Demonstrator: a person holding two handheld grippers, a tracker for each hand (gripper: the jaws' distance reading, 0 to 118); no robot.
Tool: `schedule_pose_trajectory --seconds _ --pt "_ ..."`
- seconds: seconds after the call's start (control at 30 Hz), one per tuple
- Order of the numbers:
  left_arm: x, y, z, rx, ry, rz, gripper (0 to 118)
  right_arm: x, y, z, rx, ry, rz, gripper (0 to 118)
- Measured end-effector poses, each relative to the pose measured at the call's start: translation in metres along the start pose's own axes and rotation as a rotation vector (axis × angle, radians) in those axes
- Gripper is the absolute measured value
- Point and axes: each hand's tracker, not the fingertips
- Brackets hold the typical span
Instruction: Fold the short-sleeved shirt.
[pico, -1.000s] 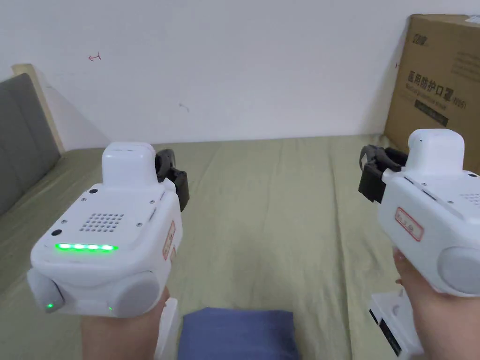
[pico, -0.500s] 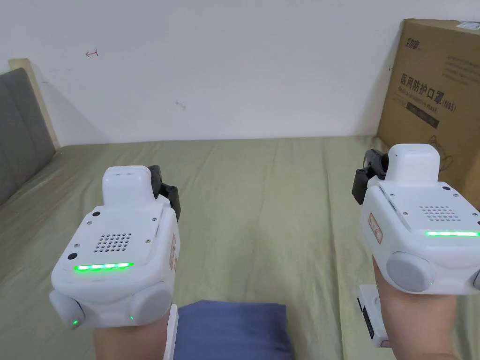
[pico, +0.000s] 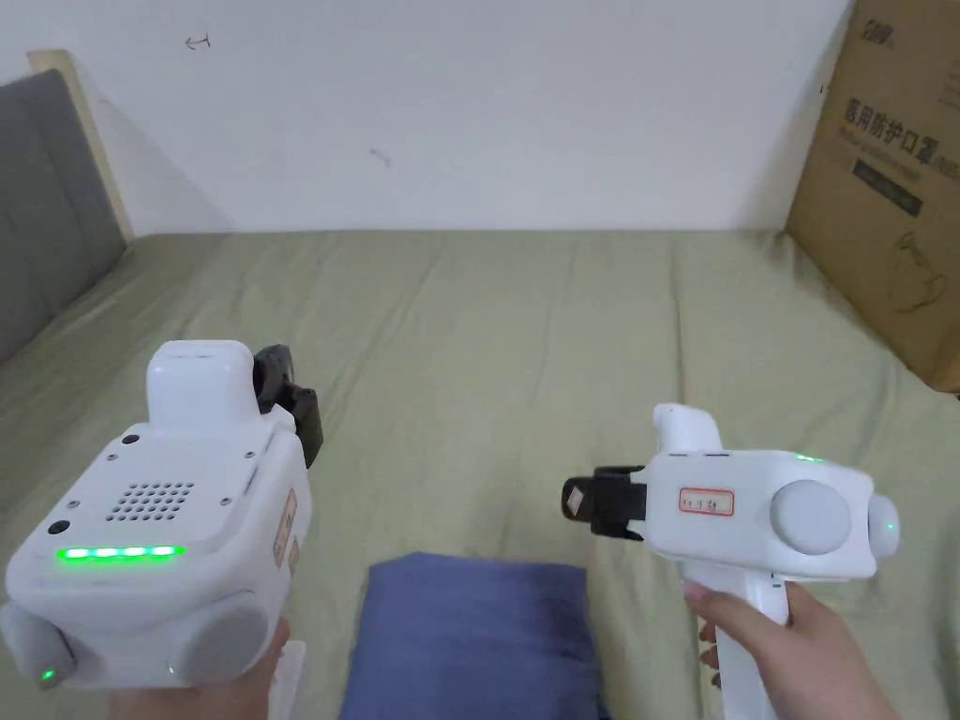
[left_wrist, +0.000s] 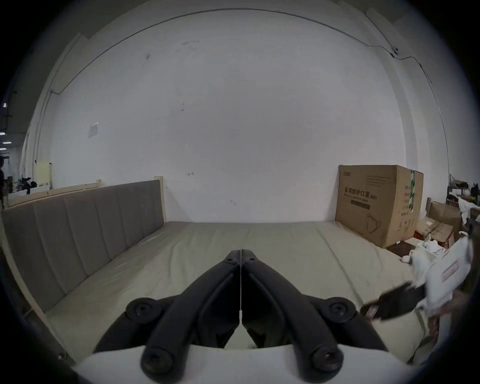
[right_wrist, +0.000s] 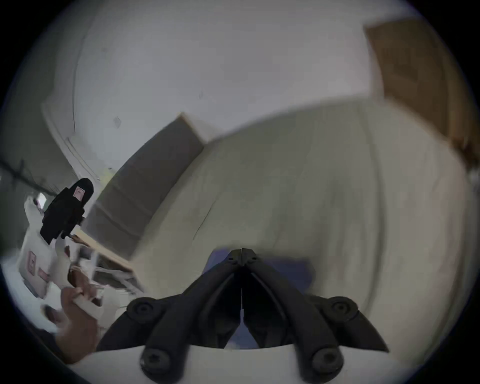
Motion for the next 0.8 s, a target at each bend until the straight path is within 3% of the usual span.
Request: schedule_pose_trajectory --seconds 0.07,0.13,0.23,0.27,0.37,0.43,0.47,0.53,0.6,0.67,0.8 --pt "-0.01 -0.008 0.004 -0.019 0.015 0.013 0 0.022 -0.02 -0.025 -0.093 0.03 -0.133 0" --pt "-0.022 -0.014 0.008 -0.049 0.016 0.03 0 0.045 -0.034 -0.043 -0.161 0.01 -0.217 0" --pt "-0.042 -0.025 0.007 -0.118 -0.007 0.047 0 0.073 -0.052 -0.062 -0.27 -0.049 -0.252 0" --pt "-0.052 -0.031 0.003 -0.165 -0.077 0.078 0 0.082 -0.058 -0.067 -0.306 -0.051 -0.254 0" --pt "-0.09 -0.055 -0.025 -0.378 -0.356 0.302 1 0.096 -0.062 -0.064 -0.249 0.039 -0.328 0" --pt "-0.113 -0.085 -0.053 -0.585 -0.515 0.556 6 0.097 -0.062 -0.064 -0.261 0.03 -0.328 0" --pt "-0.122 -0.104 -0.066 -0.681 -0.537 0.664 17 0.096 -0.062 -0.064 -0.262 0.03 -0.32 0" --pt "-0.129 -0.134 -0.084 -0.784 -0.575 0.774 58 0.095 -0.061 -0.064 -0.266 0.028 -0.29 0" --pt "-0.129 -0.161 -0.101 -0.881 -0.594 0.78 105 0.09 -0.062 -0.063 -0.266 0.021 -0.275 0" --pt "-0.131 -0.19 -0.118 -0.953 -0.667 0.803 115 0.087 -0.063 -0.063 -0.264 0.013 -0.266 0" --pt "-0.116 -0.243 -0.138 -1.063 -0.831 1.021 115 0.087 -0.064 -0.063 -0.261 0.004 -0.261 0"
